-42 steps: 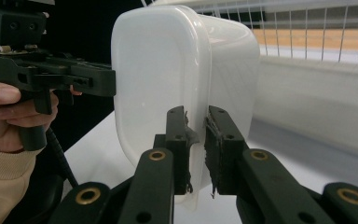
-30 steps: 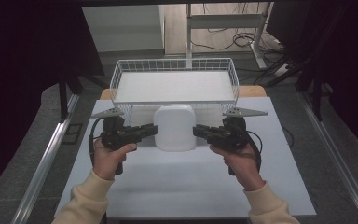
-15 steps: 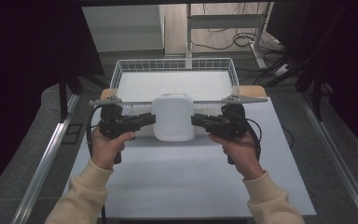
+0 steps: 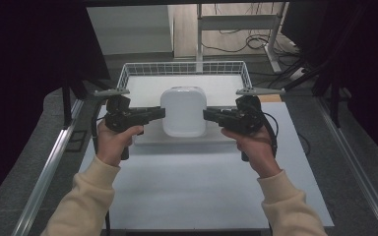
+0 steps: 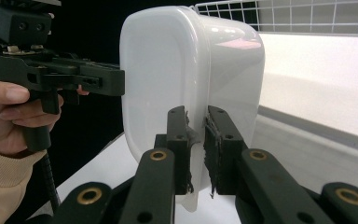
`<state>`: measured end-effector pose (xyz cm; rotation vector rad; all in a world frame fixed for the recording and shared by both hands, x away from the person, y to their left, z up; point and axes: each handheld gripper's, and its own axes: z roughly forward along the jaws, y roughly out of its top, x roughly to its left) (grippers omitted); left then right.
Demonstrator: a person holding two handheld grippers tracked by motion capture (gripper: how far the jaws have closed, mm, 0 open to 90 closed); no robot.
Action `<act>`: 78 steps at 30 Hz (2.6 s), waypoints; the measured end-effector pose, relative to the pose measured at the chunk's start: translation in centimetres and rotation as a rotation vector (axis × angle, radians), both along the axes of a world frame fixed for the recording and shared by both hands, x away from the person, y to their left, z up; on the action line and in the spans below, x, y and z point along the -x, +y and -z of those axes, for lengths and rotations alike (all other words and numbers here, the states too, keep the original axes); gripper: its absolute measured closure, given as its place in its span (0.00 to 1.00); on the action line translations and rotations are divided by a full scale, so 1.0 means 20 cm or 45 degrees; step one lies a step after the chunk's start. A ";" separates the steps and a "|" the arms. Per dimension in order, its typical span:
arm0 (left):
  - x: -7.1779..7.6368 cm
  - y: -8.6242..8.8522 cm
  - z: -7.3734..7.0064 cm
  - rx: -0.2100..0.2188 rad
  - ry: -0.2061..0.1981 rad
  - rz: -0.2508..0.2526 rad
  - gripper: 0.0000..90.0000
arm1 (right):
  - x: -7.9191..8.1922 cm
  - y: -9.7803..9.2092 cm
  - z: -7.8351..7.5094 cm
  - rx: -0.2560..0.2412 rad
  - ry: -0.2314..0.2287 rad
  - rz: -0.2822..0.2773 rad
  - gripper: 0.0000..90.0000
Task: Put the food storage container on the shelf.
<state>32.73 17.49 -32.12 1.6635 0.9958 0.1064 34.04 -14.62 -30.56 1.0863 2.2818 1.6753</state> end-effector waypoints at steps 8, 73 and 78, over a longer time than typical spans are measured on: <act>-0.06 0.00 -0.05 -0.022 -0.005 -0.013 0.87 | -0.06 0.01 -0.04 0.003 0.002 0.004 0.89; 0.07 0.14 0.21 -0.141 0.003 -0.102 0.31 | 0.00 -0.19 0.10 0.096 -0.119 0.090 0.31; 0.24 0.14 0.41 -0.222 0.001 -0.105 0.31 | 0.21 -0.29 0.31 0.129 -0.147 0.093 0.31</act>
